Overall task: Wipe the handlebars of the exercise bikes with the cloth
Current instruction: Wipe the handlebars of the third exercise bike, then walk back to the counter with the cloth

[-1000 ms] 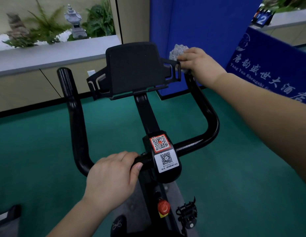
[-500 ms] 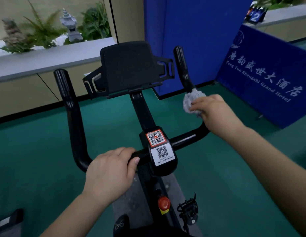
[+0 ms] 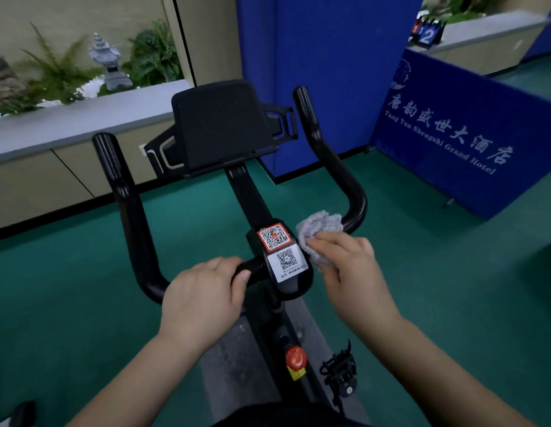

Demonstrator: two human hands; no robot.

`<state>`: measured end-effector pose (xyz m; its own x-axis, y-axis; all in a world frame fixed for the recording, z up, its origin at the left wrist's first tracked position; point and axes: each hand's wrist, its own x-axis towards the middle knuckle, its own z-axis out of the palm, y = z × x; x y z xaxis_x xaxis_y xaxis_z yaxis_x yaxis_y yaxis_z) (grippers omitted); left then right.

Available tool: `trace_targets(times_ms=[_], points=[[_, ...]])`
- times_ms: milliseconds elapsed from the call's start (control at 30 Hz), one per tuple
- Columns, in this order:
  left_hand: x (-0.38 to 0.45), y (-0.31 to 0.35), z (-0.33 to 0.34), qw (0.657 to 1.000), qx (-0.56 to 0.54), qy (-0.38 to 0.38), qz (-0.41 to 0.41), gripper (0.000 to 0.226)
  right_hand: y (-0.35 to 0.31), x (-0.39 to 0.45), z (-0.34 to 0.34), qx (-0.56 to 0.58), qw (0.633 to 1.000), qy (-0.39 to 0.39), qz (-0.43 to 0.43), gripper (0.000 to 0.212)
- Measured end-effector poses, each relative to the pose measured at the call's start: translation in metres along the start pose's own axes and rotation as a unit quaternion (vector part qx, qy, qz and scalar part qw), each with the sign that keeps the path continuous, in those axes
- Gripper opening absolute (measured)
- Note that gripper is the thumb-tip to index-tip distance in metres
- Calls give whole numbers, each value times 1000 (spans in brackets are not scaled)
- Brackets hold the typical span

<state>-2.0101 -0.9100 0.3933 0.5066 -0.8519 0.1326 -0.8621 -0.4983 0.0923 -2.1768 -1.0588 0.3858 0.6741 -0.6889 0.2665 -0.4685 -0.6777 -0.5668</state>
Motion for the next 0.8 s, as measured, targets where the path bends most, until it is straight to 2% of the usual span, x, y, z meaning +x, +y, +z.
trace_targets(times_ms=[133, 233, 333, 400, 533, 667, 800], points=[[-2, -7, 1, 1000, -20, -8, 21, 48, -4, -5, -8, -41, 999, -25, -12, 38], [-8, -15, -5, 996, -65, -22, 61, 46, -7, -10, -14, -63, 997, -40, -3, 38], [-26, -33, -19, 990, -109, -16, 88, 44, -20, -22, -20, -39, 999, 23, 30, 34], [-45, -53, -30, 988, -127, 7, 84, 40, -41, -31, -18, -21, 997, 66, 22, 34], [-95, -107, -47, 987, -158, 35, 15, 36, -104, -48, 9, 57, 995, 67, -52, 34], [-157, -170, -48, 973, -200, 31, -113, 36, -161, -65, 58, 136, 986, -22, -98, 33], [-221, -229, -38, 945, -226, 34, -235, 33, -209, -84, 112, 177, 975, -93, -99, 34]])
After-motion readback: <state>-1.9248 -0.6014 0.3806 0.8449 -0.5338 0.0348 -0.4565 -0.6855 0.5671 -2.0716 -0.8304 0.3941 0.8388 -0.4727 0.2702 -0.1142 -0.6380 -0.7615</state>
